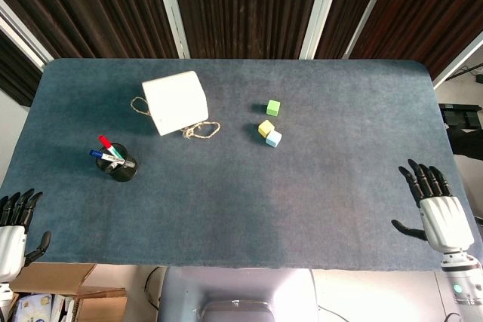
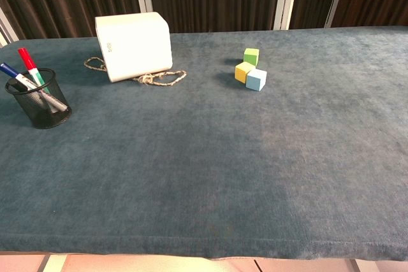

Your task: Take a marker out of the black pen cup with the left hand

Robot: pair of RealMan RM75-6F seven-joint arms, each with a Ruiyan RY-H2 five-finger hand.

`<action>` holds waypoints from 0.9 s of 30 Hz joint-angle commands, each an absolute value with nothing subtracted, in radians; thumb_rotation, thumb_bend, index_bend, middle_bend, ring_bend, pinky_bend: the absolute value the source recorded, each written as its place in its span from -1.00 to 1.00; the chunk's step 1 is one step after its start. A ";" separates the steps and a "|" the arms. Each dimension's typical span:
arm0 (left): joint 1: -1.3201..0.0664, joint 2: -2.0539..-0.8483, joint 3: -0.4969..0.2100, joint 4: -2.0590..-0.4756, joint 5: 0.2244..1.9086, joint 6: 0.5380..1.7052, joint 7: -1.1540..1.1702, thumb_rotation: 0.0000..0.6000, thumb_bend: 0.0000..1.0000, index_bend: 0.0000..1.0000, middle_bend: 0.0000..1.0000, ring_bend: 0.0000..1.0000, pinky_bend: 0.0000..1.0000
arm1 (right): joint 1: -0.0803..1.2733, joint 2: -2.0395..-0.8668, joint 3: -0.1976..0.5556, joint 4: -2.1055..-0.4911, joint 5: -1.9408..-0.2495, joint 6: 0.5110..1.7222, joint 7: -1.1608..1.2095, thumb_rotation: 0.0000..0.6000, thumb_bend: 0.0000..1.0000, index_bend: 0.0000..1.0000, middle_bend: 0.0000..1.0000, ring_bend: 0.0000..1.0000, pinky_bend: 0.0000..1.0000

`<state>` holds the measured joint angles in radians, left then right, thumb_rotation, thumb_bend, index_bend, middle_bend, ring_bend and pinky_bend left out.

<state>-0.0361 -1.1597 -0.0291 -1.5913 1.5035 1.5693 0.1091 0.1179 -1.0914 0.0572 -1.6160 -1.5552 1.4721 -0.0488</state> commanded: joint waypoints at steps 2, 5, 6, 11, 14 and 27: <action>-0.037 -1.163 -0.027 -1.590 1.509 1.566 0.111 1.00 -0.24 -0.77 -0.85 -0.95 -1.00 | 0.114 -1.093 0.054 -1.612 -1.561 1.479 -0.047 1.00 -0.74 -1.00 -0.82 -1.00 -0.72; -0.042 -1.165 -0.027 -1.589 1.520 1.564 0.113 1.00 -0.24 -0.74 -0.82 -0.92 -1.00 | 0.109 -1.093 0.051 -1.606 -1.565 1.487 -0.041 1.00 -0.74 -1.00 -0.82 -1.00 -0.72; -0.046 -1.166 -0.028 -1.588 1.526 1.563 0.113 1.00 -0.24 -0.72 -0.80 -0.90 -1.00 | 0.107 -1.093 0.050 -1.604 -1.566 1.489 -0.037 1.00 -0.74 -1.00 -0.83 -1.00 -0.72; -0.101 -1.182 -0.063 -1.578 1.578 1.555 0.120 1.00 -0.21 -0.58 -0.66 -0.74 -0.87 | 0.101 -1.084 0.058 -1.597 -1.564 1.507 -0.022 1.00 -0.74 -1.00 -0.83 -1.00 -0.72; -0.160 -1.193 -0.095 -1.581 1.591 1.510 0.151 1.00 -0.18 -0.50 -0.56 -0.59 -0.62 | 0.101 -1.067 0.069 -1.603 -1.563 1.521 -0.026 1.00 -0.74 -1.00 -0.83 -1.00 -0.72; -0.376 -1.375 -0.199 -1.468 1.505 1.315 0.360 1.00 -0.18 -0.35 -0.34 -0.28 0.00 | 0.096 -1.010 0.095 -1.648 -1.548 1.544 -0.042 1.00 -0.74 -1.00 -0.83 -1.00 -0.72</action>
